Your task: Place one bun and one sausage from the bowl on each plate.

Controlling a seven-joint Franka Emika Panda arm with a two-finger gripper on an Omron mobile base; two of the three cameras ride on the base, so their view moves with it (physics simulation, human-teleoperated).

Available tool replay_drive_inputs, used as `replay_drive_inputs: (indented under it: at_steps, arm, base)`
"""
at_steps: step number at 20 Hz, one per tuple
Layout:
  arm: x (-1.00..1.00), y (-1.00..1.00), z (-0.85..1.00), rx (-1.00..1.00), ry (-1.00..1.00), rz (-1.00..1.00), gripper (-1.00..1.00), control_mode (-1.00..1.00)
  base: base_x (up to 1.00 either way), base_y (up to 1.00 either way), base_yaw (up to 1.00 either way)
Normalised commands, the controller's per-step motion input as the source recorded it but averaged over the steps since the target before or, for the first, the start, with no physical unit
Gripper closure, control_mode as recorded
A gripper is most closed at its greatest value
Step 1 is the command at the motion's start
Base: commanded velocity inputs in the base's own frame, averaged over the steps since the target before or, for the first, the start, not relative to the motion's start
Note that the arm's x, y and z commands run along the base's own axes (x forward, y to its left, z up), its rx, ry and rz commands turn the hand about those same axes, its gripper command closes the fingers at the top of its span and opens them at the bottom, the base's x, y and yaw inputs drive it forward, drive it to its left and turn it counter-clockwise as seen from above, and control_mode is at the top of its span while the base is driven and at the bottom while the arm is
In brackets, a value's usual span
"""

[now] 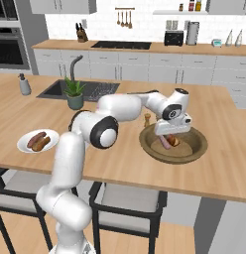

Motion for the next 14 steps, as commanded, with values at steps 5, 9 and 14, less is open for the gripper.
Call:
replay_drive_inputs:
  at_steps: [5,9,14]
  arm:
    - [-0.55,0.8,0.35,-0.01,0.01,-0.06,1.0,-1.0]
    - [-0.73,0.87,0.3,0.0,0.1,-0.11,1.0,-1.0]
    - [-0.91,0.98,0.25,0.0,0.0,-0.19,1.0,-1.0]
  base:
    - [0.0,0.0,0.0]
    - [0.0,0.0,0.0]
    - [0.0,0.0,0.0]
